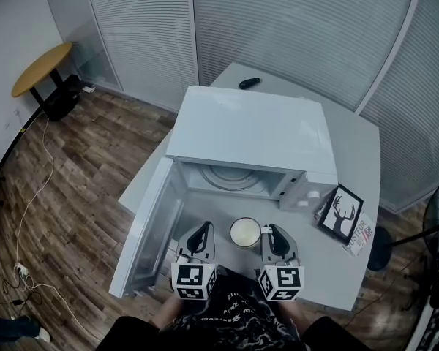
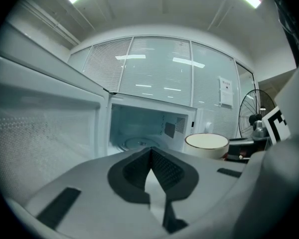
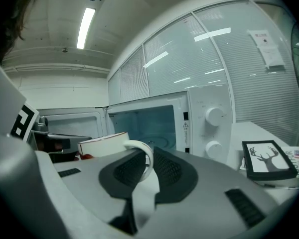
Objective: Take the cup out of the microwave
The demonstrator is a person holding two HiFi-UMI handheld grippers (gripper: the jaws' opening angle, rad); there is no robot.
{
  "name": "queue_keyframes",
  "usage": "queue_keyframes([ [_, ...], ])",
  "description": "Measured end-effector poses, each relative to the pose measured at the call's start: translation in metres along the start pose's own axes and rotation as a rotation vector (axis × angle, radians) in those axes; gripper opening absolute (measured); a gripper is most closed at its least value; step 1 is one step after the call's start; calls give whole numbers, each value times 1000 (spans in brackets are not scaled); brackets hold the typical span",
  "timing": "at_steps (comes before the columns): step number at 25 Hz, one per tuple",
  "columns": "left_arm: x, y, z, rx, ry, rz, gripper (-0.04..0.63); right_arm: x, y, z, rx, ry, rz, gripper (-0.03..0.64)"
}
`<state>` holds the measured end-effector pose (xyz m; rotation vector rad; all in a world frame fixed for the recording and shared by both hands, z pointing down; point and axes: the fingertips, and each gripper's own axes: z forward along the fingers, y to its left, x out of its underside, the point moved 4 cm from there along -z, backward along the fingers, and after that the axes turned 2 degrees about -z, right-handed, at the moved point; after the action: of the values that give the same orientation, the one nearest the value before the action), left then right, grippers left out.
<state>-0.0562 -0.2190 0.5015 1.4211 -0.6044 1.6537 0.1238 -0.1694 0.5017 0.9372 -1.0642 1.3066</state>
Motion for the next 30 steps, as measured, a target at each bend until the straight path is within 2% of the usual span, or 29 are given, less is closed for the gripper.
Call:
queue_keyframes([
  [30,-6,-3,7,17,-15,35,6,-1,2,4,-15,9,-20,48],
])
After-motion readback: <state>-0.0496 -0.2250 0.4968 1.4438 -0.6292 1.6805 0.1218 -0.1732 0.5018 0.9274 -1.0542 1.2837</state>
